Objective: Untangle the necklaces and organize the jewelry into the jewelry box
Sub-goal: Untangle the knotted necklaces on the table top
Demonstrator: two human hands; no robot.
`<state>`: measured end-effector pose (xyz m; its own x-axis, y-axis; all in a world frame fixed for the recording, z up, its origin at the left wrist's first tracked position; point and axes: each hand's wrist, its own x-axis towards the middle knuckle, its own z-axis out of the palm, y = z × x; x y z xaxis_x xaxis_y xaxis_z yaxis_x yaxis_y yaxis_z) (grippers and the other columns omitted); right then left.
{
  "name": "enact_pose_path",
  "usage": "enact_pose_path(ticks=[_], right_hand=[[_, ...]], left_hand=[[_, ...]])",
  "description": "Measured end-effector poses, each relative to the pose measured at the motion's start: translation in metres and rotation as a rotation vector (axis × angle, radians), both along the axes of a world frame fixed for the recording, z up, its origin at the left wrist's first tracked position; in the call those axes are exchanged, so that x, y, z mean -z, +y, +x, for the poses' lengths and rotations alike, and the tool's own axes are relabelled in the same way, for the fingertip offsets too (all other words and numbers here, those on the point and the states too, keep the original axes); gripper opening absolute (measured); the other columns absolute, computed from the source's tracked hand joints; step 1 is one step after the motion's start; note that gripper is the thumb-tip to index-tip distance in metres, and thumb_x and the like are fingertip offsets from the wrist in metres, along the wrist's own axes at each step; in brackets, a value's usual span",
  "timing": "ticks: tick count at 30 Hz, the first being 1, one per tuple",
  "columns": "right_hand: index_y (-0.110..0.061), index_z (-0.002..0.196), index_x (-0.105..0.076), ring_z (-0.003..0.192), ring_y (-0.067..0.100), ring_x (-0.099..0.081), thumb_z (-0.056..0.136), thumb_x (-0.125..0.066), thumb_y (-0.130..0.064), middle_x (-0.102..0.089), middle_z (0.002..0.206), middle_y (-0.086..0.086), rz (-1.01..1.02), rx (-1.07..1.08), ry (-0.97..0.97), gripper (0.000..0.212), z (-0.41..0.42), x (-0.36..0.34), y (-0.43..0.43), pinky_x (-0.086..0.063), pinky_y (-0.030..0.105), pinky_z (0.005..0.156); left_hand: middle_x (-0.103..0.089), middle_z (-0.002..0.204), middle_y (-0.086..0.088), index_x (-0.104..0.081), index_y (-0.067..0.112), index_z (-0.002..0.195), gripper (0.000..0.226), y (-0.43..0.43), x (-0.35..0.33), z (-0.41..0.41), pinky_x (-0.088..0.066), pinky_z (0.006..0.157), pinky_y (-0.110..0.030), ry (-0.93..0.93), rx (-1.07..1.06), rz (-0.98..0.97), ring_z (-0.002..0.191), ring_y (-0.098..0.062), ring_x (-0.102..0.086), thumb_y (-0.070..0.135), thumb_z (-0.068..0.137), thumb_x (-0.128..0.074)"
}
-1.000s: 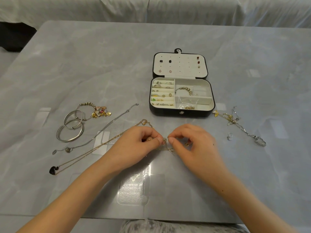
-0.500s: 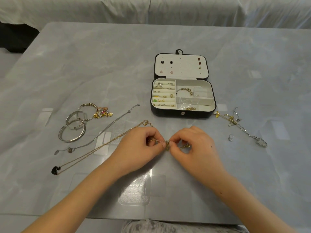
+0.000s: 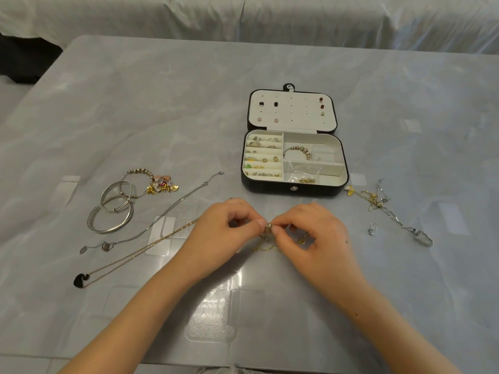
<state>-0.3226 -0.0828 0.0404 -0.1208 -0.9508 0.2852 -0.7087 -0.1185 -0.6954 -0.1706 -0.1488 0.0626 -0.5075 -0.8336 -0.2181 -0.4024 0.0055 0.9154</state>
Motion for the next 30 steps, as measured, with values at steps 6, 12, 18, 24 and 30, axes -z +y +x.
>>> enact_pose_path(ticks=[6,12,18,24,30], right_hand=[[-0.019,0.079,-0.071,0.072,0.007,-0.05,0.08,-0.057,-0.028,-0.062,0.073,-0.009,-0.046,-0.044,0.091,0.016,-0.004,0.002,-0.001,-0.039,0.018,0.067],[-0.02,0.081,-0.069,0.073,0.003,-0.047,0.081,-0.055,-0.03,-0.062,0.075,-0.01,-0.019,-0.03,0.089,0.017,-0.003,0.004,0.001,-0.037,0.013,0.068],[-0.02,0.081,-0.067,0.074,-0.001,-0.043,0.083,-0.053,-0.032,-0.061,0.075,-0.012,-0.004,-0.026,0.097,0.018,-0.002,0.002,0.002,-0.034,0.008,0.071],[-0.019,0.078,-0.069,0.071,0.004,-0.042,0.082,-0.053,-0.03,-0.062,0.07,-0.009,-0.016,-0.007,0.186,0.02,0.001,0.0,0.001,-0.031,0.011,0.062],[-0.018,0.074,-0.068,0.069,0.002,-0.044,0.077,-0.064,-0.022,-0.062,0.069,-0.009,-0.012,0.032,0.156,0.006,0.002,-0.002,0.002,-0.034,0.011,0.063]], left_hand=[[-0.062,0.082,-0.001,-0.073,0.016,0.074,0.007,-0.003,0.003,0.004,-0.045,0.071,-0.027,0.022,0.077,-0.015,0.076,-0.02,-0.057,0.015,0.08,-0.069],[-0.061,0.083,0.003,-0.071,0.019,0.077,0.005,0.001,0.015,0.007,-0.048,0.073,-0.034,-0.009,0.089,-0.134,0.075,-0.012,-0.057,0.021,0.082,-0.069],[-0.059,0.082,0.01,-0.071,0.023,0.079,0.03,0.008,0.028,0.003,-0.047,0.072,-0.036,-0.004,0.018,-0.321,0.08,-0.012,-0.056,0.047,0.078,-0.052],[-0.058,0.082,0.012,-0.069,0.025,0.079,0.028,0.009,0.028,0.002,-0.047,0.07,-0.034,0.004,0.0,-0.327,0.08,-0.011,-0.056,0.047,0.079,-0.05],[-0.055,0.088,0.014,-0.069,0.029,0.081,0.023,0.009,0.028,0.002,-0.046,0.066,-0.026,0.044,-0.011,-0.291,0.077,-0.011,-0.055,0.046,0.076,-0.054]])
